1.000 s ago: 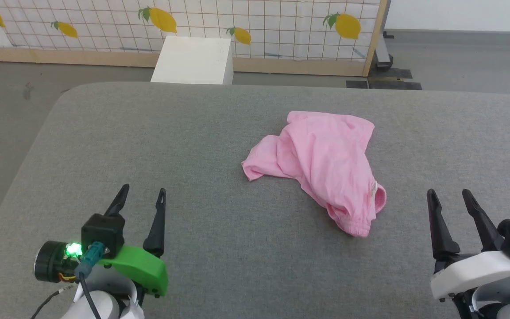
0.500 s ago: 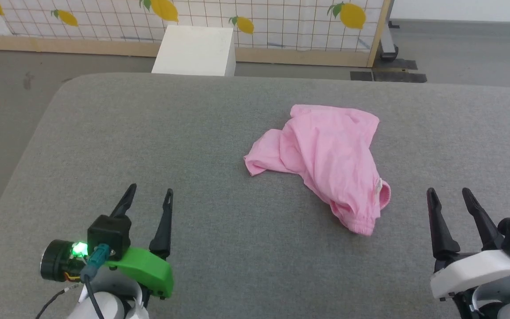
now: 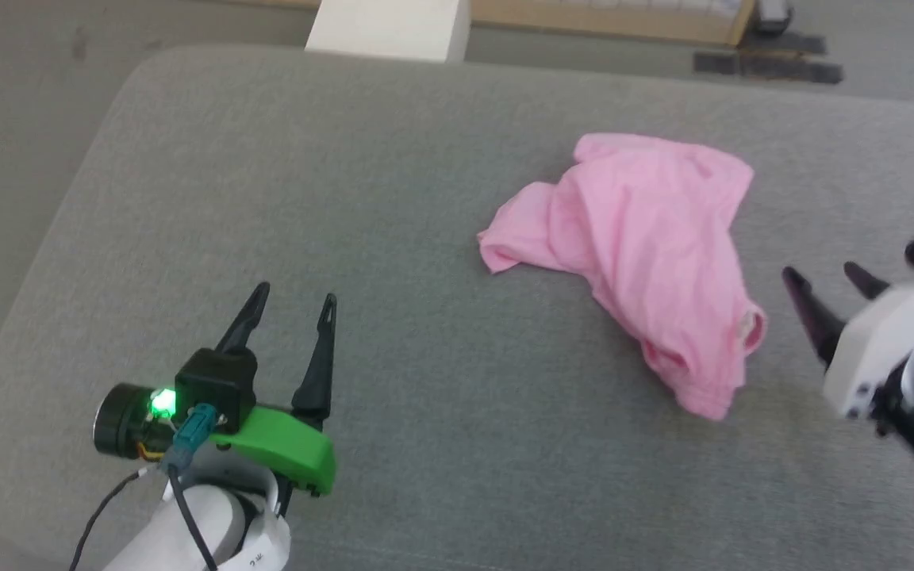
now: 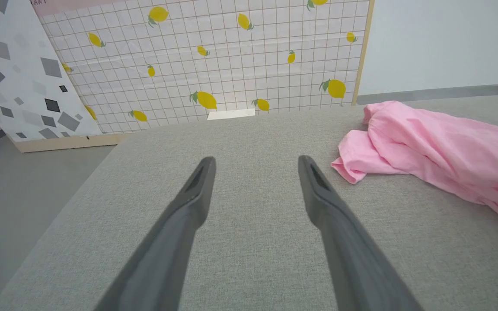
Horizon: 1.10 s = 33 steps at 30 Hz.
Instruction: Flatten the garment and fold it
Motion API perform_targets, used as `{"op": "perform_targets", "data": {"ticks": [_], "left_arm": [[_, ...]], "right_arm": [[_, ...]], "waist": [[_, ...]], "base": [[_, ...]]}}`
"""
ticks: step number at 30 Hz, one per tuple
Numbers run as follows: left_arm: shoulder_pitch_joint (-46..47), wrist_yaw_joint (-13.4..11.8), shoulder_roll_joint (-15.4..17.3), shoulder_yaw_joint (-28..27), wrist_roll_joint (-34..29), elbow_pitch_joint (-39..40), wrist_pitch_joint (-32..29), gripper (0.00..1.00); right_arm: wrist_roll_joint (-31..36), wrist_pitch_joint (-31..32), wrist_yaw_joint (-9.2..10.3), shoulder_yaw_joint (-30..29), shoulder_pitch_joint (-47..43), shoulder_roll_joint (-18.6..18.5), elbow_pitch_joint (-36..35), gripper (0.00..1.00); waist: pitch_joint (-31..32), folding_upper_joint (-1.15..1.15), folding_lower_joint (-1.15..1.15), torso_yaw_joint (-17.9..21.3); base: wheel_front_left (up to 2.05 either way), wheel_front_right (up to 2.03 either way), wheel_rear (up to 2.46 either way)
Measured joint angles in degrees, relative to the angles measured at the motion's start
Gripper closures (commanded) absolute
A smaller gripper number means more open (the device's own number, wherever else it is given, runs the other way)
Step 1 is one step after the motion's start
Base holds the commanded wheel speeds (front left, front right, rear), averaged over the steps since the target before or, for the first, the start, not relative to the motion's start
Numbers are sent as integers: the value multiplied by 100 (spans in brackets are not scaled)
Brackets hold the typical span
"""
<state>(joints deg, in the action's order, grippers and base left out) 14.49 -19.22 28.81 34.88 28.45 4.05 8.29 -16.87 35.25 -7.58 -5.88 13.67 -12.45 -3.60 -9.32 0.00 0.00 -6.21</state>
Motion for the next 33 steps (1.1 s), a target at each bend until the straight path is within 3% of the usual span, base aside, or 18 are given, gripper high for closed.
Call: {"op": "perform_targets", "data": {"ticks": [4, 11, 21, 29, 30, 31, 32, 33], "left_arm": [[126, 12, -59, 16, -71, -23, 77, 0], [335, 79, -234, 96, -92, -127, 214, 0], [441, 103, -498, 141, -124, -277, 413, 0], [473, 134, -653, 179, -131, -377, 501, 0], [474, 151, -671, 186, -138, -394, 520, 0], [474, 151, -682, 189, -142, -421, 542, 0], [474, 151, -687, 191, -142, -442, 543, 0], [473, 151, -687, 191, -142, -478, 544, 0]], "right_arm": [[-241, 1183, 1, -63, 795, -310, 382, 0], [-193, 2163, 1, -398, 1964, -459, 1262, 0], [667, 2267, 0, -665, 2664, -642, 2221, 0], [984, 2082, 0, -748, 2820, -800, 2472, 0], [984, 2060, 0, -756, 2826, -811, 2484, 11], [984, 2007, 0, -754, 2826, -826, 2494, 82], [984, 1923, 0, -756, 2825, -838, 2498, 100], [984, 1790, 0, -758, 2822, -843, 2519, 100]], "waist": [[-291, 0, 0, -210], [-746, 0, 0, -674], [-1339, 0, 1, -1292], [-1727, 0, 1, -1598], [-1754, 0, 0, -1631], [-1771, 0, 0, -1659], [-1774, 0, 0, -1674], [-1763, 0, 1, -1681]], "base": [[0, 0, 0], [0, 0, 0], [0, 0, 0], [0, 0, 0], [0, 0, 0], [0, 0, 0], [0, 0, 0], [0, 0, 0]]}}
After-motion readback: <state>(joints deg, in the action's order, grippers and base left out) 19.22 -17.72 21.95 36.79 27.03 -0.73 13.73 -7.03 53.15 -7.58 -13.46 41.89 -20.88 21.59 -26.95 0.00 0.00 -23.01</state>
